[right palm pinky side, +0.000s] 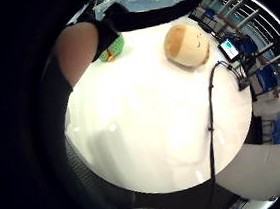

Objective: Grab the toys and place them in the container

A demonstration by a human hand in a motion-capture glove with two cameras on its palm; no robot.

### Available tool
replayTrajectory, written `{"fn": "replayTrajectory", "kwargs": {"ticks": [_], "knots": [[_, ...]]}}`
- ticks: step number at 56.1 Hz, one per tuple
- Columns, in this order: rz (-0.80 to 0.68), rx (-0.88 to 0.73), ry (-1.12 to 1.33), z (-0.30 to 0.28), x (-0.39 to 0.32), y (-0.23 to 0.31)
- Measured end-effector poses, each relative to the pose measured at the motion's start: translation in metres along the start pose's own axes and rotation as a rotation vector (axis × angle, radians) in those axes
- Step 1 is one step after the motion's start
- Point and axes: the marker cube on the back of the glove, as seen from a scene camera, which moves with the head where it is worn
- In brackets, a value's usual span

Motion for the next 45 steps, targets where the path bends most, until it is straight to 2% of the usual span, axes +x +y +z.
{"fn": "replayTrajectory", "kwargs": {"ticks": [24,31,45], "knots": [[0.073,-0.019,0.034,-0.003,0.022,-0.013],[0.15,-0.014,0.059,-0.015,0.056,-0.051],[0.342,-0.102,0.05,-0.045,0.142,-0.152]]}}
